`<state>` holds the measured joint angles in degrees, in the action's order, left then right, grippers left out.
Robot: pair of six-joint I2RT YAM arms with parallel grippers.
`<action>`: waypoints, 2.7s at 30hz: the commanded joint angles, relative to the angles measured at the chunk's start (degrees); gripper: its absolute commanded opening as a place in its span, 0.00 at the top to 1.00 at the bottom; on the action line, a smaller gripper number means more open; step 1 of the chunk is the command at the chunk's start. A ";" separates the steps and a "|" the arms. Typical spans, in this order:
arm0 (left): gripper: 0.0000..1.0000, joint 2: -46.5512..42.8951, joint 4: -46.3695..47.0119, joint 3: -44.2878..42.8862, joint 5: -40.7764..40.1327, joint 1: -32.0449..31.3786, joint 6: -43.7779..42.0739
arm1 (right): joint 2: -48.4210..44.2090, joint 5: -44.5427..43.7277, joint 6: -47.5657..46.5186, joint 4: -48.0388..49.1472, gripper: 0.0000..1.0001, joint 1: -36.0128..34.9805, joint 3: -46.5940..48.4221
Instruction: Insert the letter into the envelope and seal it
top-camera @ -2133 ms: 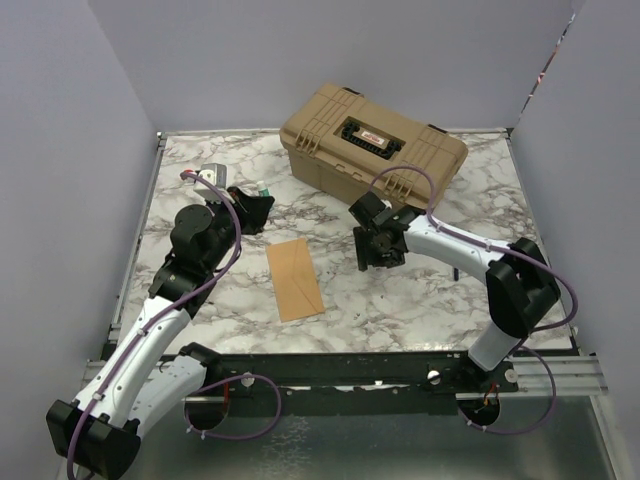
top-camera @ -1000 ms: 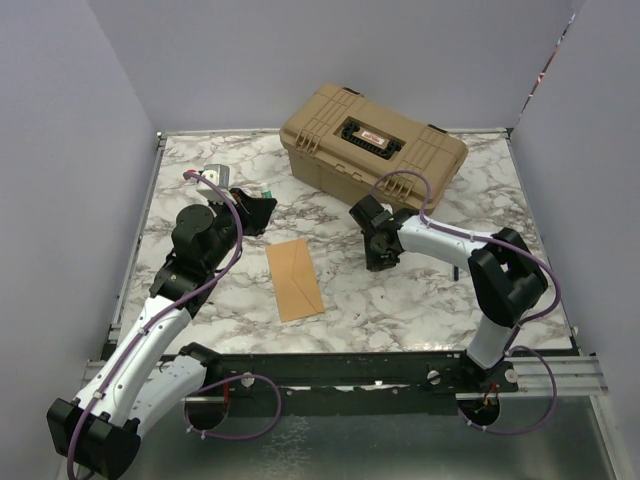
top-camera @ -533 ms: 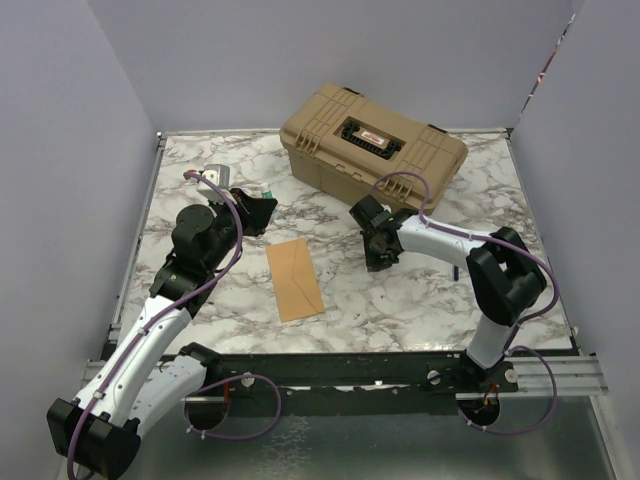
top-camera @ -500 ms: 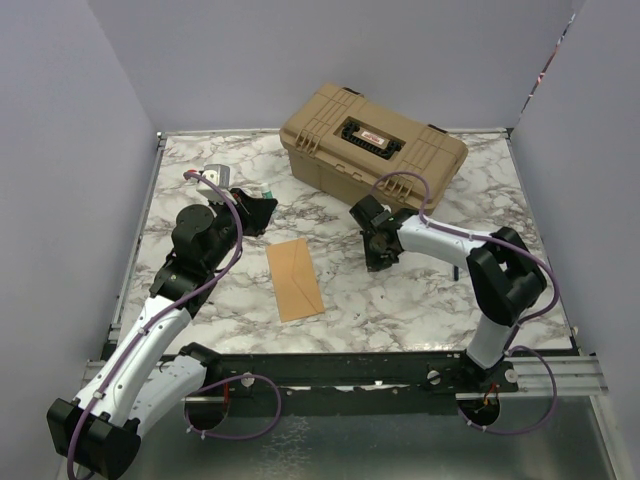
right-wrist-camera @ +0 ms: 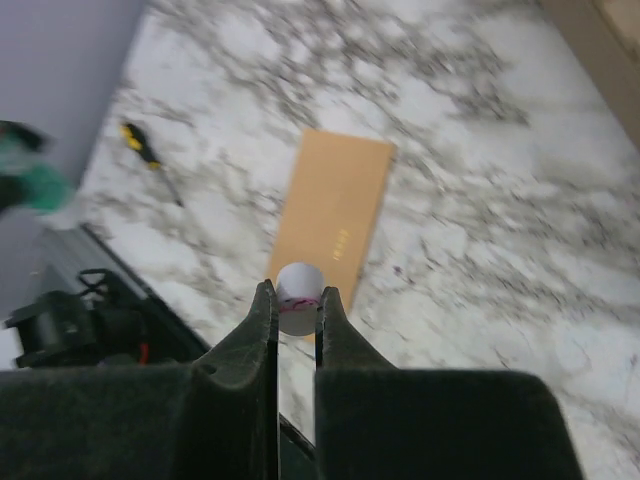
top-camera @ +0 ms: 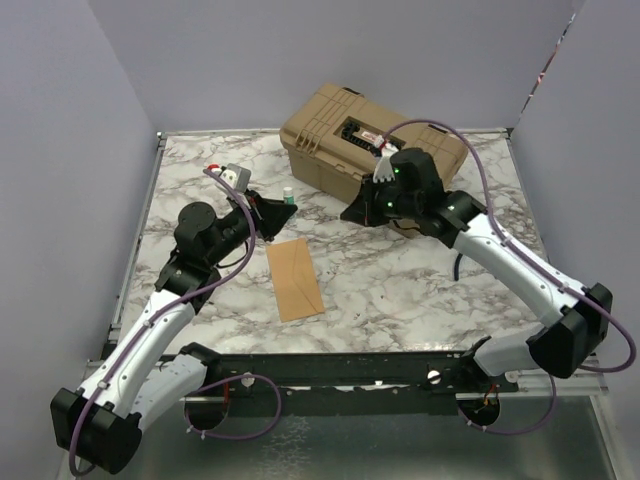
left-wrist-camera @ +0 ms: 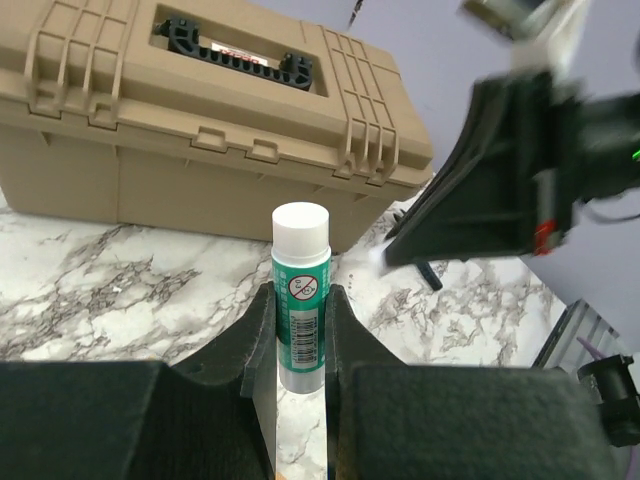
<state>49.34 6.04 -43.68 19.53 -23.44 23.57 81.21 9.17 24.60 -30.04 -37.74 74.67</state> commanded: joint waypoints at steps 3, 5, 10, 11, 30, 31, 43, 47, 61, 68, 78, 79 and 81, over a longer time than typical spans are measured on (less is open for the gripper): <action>1.00 2.23 4.73 -2.88 8.15 -0.10 -5.79 | -2.64 18.51 -1.39 5.16 1.00 0.52 7.70; 1.00 3.01 4.75 -3.42 9.69 -0.15 -7.11 | -2.48 20.70 -0.32 6.35 1.00 0.47 9.51; 1.00 3.38 6.14 -3.65 12.24 -0.39 -12.26 | -0.42 23.22 2.13 6.77 1.00 0.54 13.61; 1.00 3.17 6.81 -3.44 12.47 -0.48 -12.85 | 0.06 24.21 2.58 7.39 1.00 0.48 14.05; 1.00 3.41 8.83 -2.51 15.95 -2.22 -12.93 | 5.04 30.11 4.55 11.03 1.00 0.47 17.56; 1.00 3.35 8.85 -2.41 16.05 -2.23 -13.12 | 5.21 30.12 4.53 10.73 1.00 0.47 17.78; 1.00 4.27 8.45 -2.29 15.57 -2.97 -15.49 | 4.36 26.91 5.41 8.78 1.00 0.47 18.10; 1.00 4.12 8.08 -2.42 14.87 -3.15 -15.89 | 4.19 23.92 5.04 7.03 1.00 0.53 17.86; 1.00 3.66 6.94 -2.20 12.07 -3.10 -16.84 | 1.81 17.70 4.70 6.27 1.00 0.47 16.12; 1.00 4.21 7.17 -2.55 13.07 -3.26 -16.69 | 3.09 19.77 4.67 6.18 1.00 0.49 17.32; 1.00 5.51 7.20 -3.22 15.10 -3.59 -16.90 | 3.47 26.40 4.66 6.24 1.00 0.47 17.51; 1.00 5.65 7.13 -3.35 15.29 -3.62 -17.07 | 3.58 26.87 4.71 6.04 1.00 0.49 17.59; 1.00 5.91 6.60 -3.63 15.61 -3.71 -17.72 | 4.07 27.67 4.40 4.85 1.00 0.46 18.24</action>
<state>54.65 12.56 -45.65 32.40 -26.61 7.49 84.53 32.71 29.89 -23.29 -37.39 90.89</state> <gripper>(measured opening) 0.161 0.074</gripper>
